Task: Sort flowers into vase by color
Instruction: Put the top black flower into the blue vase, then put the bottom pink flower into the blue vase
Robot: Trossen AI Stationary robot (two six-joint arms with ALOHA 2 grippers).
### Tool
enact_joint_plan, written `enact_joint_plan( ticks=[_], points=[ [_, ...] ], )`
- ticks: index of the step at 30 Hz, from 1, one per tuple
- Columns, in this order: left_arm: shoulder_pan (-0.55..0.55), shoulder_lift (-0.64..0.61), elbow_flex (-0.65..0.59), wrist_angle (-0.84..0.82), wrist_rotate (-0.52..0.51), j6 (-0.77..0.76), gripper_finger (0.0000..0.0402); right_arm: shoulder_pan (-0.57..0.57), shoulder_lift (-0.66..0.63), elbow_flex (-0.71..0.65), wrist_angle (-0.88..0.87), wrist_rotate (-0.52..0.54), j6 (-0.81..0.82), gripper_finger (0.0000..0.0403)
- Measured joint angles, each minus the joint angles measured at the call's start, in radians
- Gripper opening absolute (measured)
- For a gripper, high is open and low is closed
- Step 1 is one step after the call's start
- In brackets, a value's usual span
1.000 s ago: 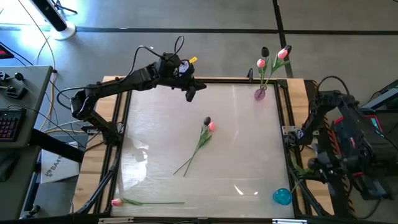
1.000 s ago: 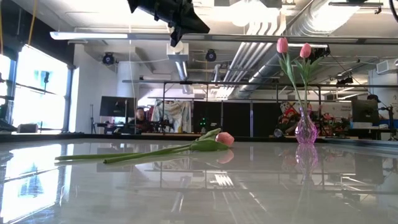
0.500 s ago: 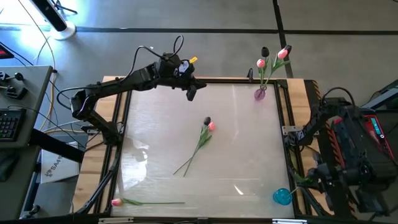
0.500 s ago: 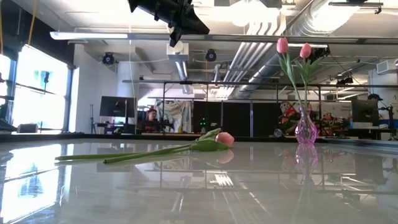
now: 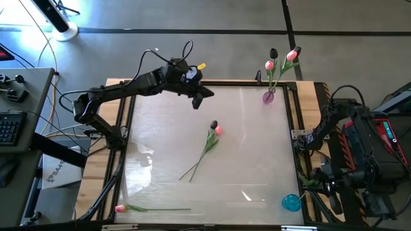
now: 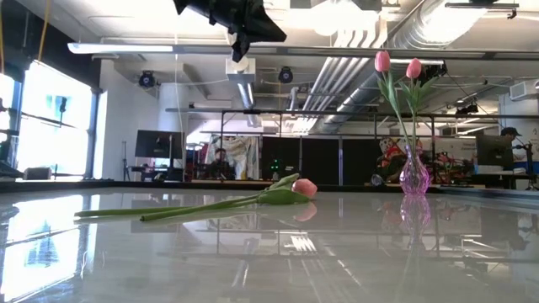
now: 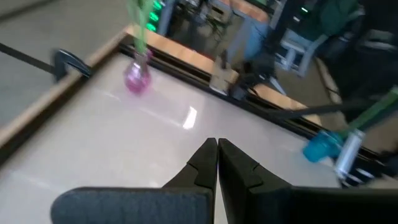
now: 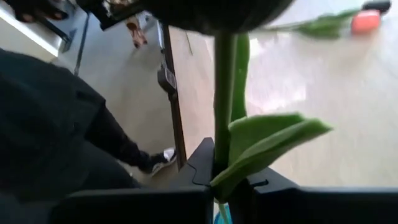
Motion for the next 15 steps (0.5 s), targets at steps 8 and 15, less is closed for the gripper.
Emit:
enact_joint_plan(
  ticks=[8, 15],
  points=[
    [-0.034, 0.000, 0.000, -0.186, 0.074, 0.026, 0.0001, -0.036, -0.001, 0.000, 0.036, -0.041, -0.002, 0.0097],
    [-0.059, 0.000, 0.000, -0.194, 0.042, 0.098, 0.0001, -0.071, -0.002, 0.000, 0.118, -0.085, 0.033, 0.0181]
  ],
)
